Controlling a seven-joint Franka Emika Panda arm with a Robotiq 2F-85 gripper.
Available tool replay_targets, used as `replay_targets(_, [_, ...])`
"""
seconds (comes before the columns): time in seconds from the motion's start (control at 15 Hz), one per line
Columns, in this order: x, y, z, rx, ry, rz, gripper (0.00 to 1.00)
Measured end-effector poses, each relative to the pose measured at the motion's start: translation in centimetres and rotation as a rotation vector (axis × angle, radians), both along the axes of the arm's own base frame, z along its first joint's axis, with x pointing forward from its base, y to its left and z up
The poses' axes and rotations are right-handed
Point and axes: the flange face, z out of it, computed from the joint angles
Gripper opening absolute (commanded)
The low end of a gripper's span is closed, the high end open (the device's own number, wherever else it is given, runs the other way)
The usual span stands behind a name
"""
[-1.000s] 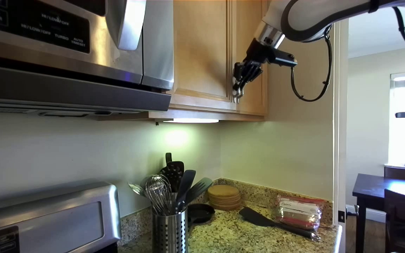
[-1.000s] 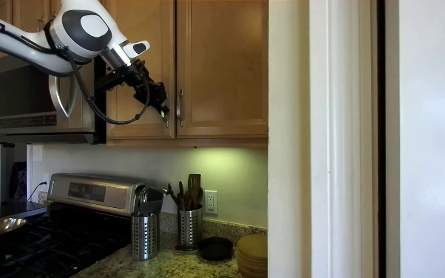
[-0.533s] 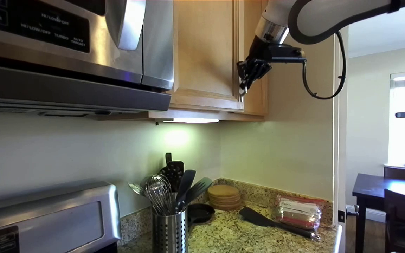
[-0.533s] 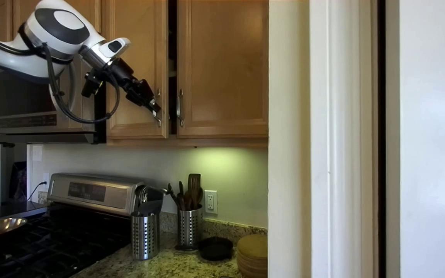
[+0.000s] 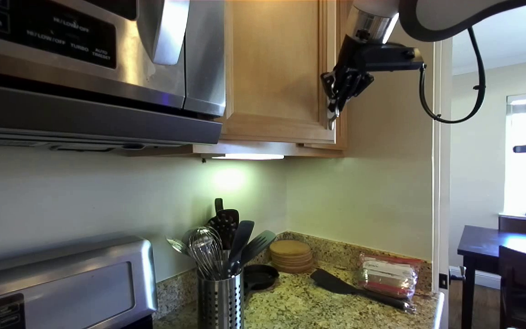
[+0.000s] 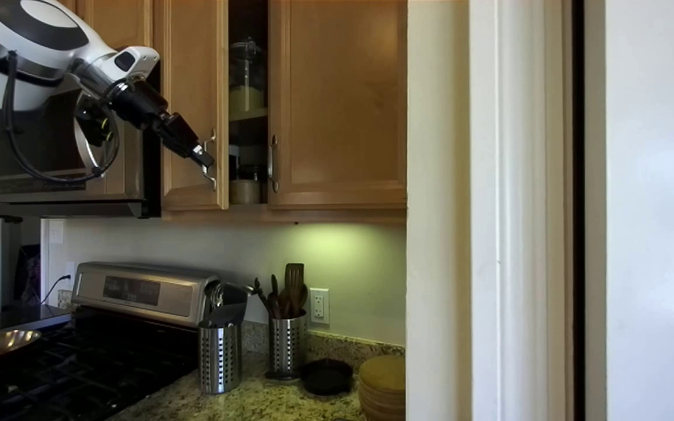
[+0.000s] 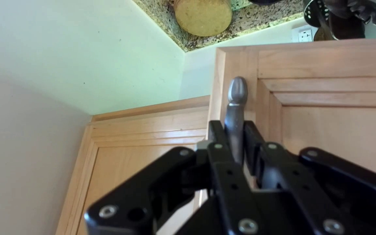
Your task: Open the left side of the cabinet
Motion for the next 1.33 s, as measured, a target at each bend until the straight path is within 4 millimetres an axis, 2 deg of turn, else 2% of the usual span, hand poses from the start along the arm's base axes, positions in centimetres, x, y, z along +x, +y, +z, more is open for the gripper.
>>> replay_targets(0.67, [-5.5,1.5,0.1,0.014,0.003,0.086,0.08])
replay_targets(1.0, [-8.8,3.2,0.6,0.027,0.036,0.139,0.08])
replay_targets(1.33, [-10.2,4.2,0.7,0.024,0.041,0.155,0.08])
